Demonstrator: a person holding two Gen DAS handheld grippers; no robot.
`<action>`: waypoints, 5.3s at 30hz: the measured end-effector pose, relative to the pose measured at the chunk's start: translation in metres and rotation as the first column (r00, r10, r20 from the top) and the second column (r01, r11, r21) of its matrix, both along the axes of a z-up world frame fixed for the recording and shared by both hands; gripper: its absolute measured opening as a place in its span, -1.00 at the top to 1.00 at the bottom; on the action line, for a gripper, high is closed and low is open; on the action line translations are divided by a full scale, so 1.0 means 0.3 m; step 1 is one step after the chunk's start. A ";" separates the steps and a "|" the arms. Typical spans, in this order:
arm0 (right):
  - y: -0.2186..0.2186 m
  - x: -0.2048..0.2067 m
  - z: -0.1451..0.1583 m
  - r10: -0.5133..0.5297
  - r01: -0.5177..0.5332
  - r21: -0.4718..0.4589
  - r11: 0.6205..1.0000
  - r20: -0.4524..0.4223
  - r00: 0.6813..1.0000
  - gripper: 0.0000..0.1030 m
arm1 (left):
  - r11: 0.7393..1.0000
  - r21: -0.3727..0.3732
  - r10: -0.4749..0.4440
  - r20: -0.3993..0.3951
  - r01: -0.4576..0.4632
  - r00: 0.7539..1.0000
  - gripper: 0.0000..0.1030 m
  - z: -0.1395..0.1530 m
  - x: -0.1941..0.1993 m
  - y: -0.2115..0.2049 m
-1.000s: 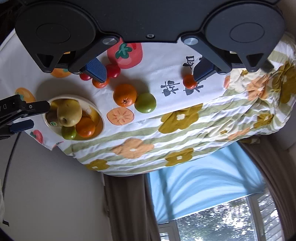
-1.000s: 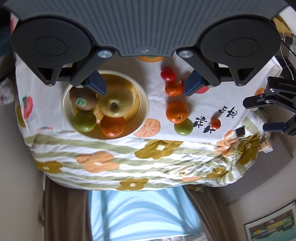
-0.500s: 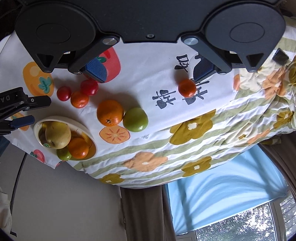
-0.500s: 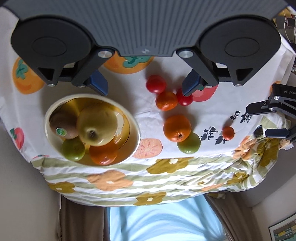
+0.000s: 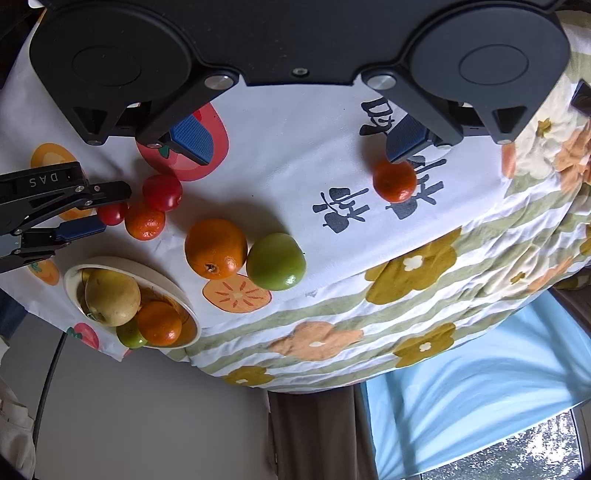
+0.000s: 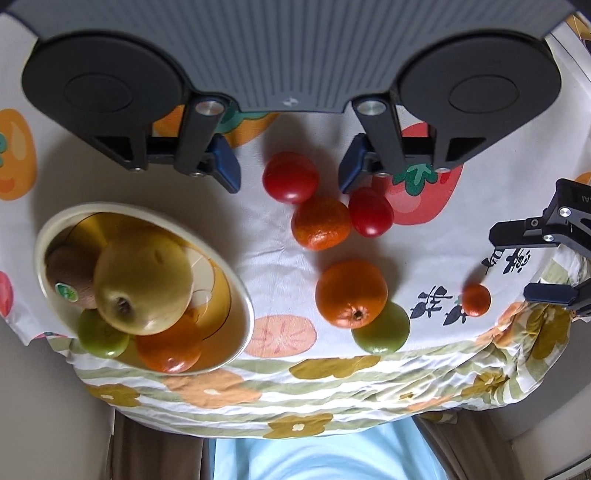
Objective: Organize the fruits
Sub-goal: 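Grasp a red cherry tomato with the right tool while the left tool grasps another, then carry both red cherry tomatoes over the bowl with both tools, then open the left tool to drop its tomato while the right tool releases its tomato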
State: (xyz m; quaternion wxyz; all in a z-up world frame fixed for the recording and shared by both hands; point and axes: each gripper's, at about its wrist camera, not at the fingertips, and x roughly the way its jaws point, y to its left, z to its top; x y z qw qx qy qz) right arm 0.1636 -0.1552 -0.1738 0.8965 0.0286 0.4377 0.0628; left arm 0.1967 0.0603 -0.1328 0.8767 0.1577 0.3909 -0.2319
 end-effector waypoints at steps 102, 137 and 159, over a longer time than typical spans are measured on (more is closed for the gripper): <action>-0.786 0.097 0.332 0.063 -0.068 0.021 0.998 0.184 0.981 0.06 | 0.997 -0.057 0.052 0.044 -0.050 0.998 0.23 0.172 0.073 -0.938; -0.730 0.259 0.174 0.108 -0.118 0.071 0.991 0.123 0.986 0.06 | 0.969 -0.064 0.243 0.062 -0.239 0.968 -0.79 0.174 -0.015 -0.790; -0.732 0.216 0.203 0.109 -0.116 0.027 0.993 0.178 0.978 -0.93 | 0.965 -0.079 0.254 0.064 -0.249 0.965 -0.79 0.178 -0.046 -0.815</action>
